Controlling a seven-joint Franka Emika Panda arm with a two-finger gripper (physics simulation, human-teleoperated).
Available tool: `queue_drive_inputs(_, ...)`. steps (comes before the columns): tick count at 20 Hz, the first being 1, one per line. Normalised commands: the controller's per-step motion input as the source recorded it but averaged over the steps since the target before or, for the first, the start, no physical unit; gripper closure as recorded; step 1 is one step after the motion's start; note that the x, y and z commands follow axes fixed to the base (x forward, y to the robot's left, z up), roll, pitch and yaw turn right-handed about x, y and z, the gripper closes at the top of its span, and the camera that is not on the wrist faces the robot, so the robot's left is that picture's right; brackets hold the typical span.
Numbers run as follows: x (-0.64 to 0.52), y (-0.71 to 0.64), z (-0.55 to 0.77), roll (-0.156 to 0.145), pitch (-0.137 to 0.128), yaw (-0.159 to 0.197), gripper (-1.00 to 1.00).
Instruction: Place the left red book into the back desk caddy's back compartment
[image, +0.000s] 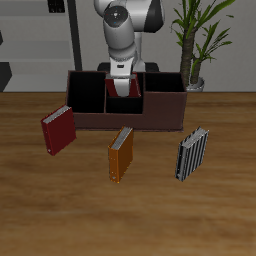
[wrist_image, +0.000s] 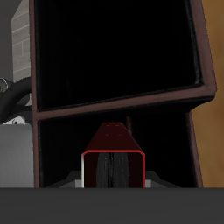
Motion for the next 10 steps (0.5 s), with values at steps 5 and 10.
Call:
queue_drive_inputs(5,0.01,0.07,-0.21,0.004,0.057,-0.009,1.00)
queue_drive_inputs(10,-0.07,0.10,-0.18,0.012,0.058,-0.022,-1.00)
